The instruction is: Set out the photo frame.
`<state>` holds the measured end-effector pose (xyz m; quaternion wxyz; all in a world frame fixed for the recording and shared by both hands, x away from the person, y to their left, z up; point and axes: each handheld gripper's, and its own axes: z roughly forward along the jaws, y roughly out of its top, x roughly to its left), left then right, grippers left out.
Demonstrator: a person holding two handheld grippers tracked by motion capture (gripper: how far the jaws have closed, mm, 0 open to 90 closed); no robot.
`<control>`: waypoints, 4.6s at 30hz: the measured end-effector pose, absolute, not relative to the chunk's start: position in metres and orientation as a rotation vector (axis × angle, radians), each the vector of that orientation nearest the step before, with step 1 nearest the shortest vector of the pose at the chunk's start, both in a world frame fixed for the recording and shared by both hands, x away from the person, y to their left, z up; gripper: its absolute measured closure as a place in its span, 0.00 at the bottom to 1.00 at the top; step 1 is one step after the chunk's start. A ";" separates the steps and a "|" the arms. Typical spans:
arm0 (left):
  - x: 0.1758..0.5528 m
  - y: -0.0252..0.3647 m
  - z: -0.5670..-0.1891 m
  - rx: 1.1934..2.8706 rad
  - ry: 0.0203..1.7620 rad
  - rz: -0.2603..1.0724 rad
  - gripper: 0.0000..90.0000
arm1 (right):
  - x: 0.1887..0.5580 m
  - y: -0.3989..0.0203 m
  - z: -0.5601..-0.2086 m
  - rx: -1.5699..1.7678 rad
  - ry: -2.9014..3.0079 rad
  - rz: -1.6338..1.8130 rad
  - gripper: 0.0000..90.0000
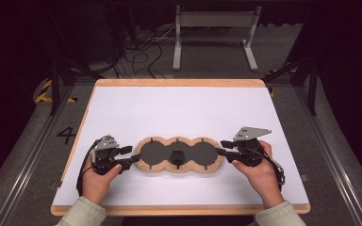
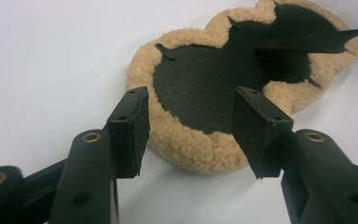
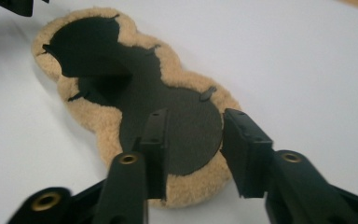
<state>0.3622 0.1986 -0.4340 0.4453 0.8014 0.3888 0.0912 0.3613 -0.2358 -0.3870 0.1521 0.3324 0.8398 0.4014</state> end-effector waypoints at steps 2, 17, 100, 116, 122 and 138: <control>0.363 0.201 -0.435 1.987 0.969 0.213 0.53 | 0.364 -0.238 -0.390 1.004 2.445 1.133 0.61; 0.372 0.200 -0.445 2.047 1.018 0.037 0.45 | 0.375 -0.242 -0.413 1.167 2.581 1.095 0.46; 0.377 0.190 -0.444 1.942 1.142 0.139 0.62 | 0.384 -0.241 -0.422 1.428 2.561 1.079 0.60; 0.358 0.192 -0.431 1.958 1.048 0.246 0.78 | 0.367 -0.243 -0.400 1.282 2.473 1.112 0.80; 0.346 0.196 -0.427 1.954 1.002 0.254 0.78 | 0.356 -0.246 -0.395 1.220 2.483 1.142 0.83; 0.316 0.211 -0.420 1.955 0.919 0.193 0.84 | 0.328 -0.253 -0.381 1.056 2.573 1.203 0.83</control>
